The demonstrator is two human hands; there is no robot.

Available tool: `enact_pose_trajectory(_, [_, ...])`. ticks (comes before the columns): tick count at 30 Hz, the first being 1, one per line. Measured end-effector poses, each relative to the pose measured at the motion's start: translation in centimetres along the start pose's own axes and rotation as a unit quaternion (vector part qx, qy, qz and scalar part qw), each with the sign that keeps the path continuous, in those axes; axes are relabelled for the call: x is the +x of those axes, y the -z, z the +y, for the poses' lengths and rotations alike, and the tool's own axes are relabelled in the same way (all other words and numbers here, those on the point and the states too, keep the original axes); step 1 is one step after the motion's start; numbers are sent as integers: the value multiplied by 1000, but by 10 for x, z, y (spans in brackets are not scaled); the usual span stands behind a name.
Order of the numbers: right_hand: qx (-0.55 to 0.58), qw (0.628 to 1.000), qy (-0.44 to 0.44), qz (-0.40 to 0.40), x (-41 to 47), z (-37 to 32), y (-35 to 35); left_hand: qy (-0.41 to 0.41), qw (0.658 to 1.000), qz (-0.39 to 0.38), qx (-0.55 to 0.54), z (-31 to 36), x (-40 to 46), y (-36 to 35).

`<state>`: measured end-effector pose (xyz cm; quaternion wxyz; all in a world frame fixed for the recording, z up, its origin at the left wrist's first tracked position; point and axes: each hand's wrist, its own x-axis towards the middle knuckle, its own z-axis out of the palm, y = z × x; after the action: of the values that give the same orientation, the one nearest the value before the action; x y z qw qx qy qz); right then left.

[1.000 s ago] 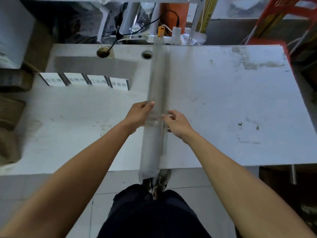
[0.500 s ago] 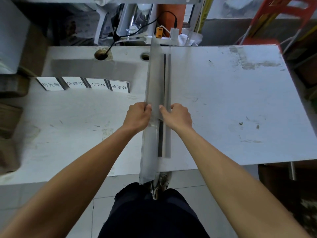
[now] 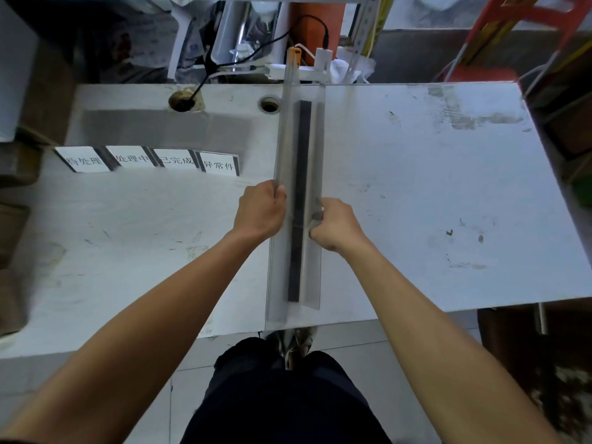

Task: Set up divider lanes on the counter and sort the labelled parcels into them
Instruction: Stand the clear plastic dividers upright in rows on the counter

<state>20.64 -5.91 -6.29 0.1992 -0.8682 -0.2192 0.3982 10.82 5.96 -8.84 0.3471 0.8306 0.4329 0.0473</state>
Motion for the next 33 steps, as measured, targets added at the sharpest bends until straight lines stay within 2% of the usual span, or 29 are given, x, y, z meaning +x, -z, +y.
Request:
enact_pose_trajectory(6, [-72,997,12,-20,-26,0,-5,4,1000,-2,-1,3,9,2])
enact_pose_trajectory(12, [-95,994,4,-49,-41,12,-15,14,1000,-6,-14,3,9,5])
enact_pose_trajectory(21, [-117,992,43,0,-45,8,-22,59,995,-50,-68,12,3,9])
enact_pose_trajectory(27, [-102,994,36,10,-47,7,-25,63,994,-67,-60,12,2,10])
enact_pose_trajectory(33, [-177,980,18,93,-46,8,-21,72,994,-43,-72,8,1,8])
